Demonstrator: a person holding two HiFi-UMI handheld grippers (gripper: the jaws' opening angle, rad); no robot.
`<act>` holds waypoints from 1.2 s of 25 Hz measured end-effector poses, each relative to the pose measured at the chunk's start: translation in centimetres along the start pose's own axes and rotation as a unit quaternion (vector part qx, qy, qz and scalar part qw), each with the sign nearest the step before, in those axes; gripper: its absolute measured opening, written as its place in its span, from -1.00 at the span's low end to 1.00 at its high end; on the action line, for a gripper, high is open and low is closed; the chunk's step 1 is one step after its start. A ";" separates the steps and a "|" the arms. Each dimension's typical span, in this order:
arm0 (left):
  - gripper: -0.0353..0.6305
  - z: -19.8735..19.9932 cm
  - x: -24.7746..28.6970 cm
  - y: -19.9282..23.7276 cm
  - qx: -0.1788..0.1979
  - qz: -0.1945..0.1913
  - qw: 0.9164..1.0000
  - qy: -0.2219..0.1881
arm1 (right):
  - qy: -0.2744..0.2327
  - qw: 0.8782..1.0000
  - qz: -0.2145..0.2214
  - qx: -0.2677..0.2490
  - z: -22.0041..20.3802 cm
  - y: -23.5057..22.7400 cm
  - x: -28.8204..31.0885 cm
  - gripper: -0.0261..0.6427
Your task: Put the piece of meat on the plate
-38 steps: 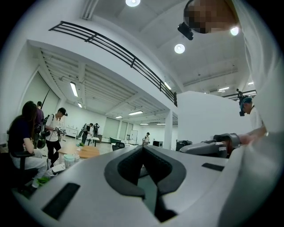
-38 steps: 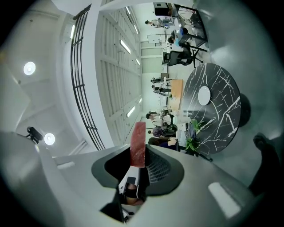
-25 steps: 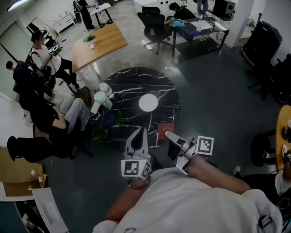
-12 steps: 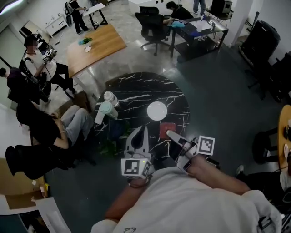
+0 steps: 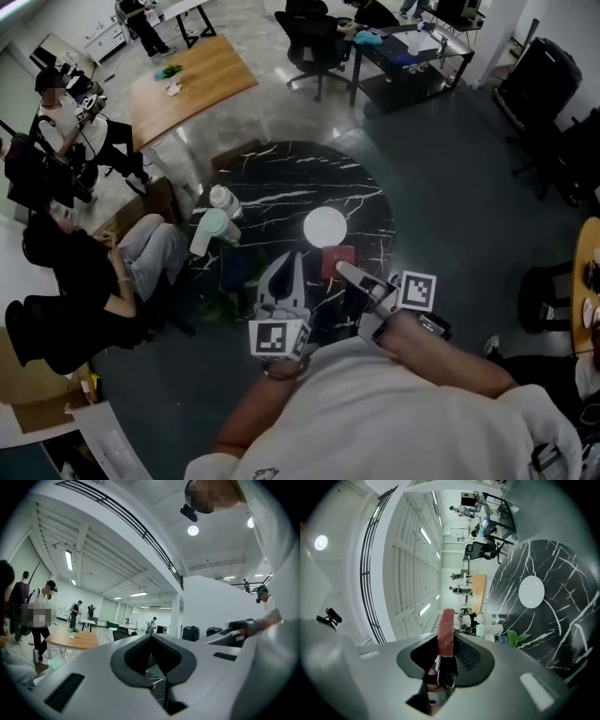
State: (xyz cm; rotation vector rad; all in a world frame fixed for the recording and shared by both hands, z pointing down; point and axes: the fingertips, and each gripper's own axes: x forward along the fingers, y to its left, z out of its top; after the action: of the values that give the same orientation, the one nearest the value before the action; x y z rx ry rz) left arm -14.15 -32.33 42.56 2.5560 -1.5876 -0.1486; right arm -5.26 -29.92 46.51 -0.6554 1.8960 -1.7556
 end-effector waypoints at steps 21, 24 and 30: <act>-0.88 -12.7 10.7 3.9 -0.003 0.069 0.996 0.051 | 0.097 0.986 -0.137 -0.024 10.9 -17.1 6.2 -0.66; -0.88 -14.5 11.4 4.9 -0.009 0.080 0.995 0.060 | 0.110 0.983 -0.144 -0.028 11.8 -20.6 7.1 -0.66; -0.88 -17.5 12.8 6.8 -0.010 0.093 0.992 0.087 | 0.122 0.977 -0.173 -0.019 12.8 -27.4 9.2 -0.66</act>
State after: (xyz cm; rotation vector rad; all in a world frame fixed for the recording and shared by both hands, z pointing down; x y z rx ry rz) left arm -11.80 -45.80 60.76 2.3168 -1.7332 0.0752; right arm -3.49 -47.45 72.76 -0.8594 2.0797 -2.1029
